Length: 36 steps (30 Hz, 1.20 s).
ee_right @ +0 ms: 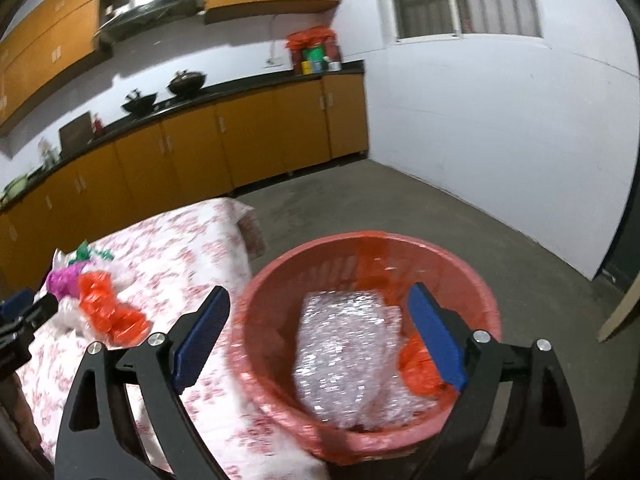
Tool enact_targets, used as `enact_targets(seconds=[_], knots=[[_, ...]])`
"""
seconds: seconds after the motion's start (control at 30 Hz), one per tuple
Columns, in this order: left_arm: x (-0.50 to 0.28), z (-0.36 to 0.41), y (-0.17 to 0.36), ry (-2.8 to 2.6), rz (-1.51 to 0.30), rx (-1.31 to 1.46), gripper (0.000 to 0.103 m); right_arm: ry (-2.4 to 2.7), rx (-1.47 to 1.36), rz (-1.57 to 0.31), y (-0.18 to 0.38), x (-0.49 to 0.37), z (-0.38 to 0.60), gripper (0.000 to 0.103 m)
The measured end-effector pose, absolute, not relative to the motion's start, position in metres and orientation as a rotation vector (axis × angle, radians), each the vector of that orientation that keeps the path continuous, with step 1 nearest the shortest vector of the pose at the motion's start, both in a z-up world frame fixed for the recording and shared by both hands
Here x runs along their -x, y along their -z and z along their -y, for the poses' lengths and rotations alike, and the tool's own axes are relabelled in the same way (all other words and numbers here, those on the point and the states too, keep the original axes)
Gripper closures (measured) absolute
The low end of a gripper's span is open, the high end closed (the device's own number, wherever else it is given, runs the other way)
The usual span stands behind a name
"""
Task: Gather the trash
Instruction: 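Move both open tools back toward the remaining bags on the table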
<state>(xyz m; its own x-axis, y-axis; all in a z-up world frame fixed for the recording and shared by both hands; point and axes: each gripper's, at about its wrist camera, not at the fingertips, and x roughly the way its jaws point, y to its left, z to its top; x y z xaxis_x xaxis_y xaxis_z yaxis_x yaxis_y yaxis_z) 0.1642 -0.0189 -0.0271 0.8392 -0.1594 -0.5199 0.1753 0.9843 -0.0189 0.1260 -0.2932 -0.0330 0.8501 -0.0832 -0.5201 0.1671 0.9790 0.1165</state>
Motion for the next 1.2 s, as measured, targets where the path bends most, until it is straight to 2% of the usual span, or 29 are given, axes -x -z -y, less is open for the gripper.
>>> enact_targets(seconds=[0.43,0.7,0.77,1.2], knots=[[-0.154,-0.107,0.047,-0.133,-0.589,0.036,0.011,-0.062,-0.058,-0.559,0.031,-0.152,0.189,0.011],[-0.149,-0.139,0.049,-0.196,-0.593,0.081,0.011,-0.187,0.023,-0.603,0.045,-0.188,0.119,0.036],[-0.149,-0.144,0.050,-0.203,-0.596,0.088,0.011,-0.212,0.030,-0.628,0.051,-0.198,0.105,0.039],[-0.157,-0.149,0.059,-0.192,-0.618,0.116,0.011,-0.298,0.048,-0.756,0.083,-0.239,0.070,0.039]])
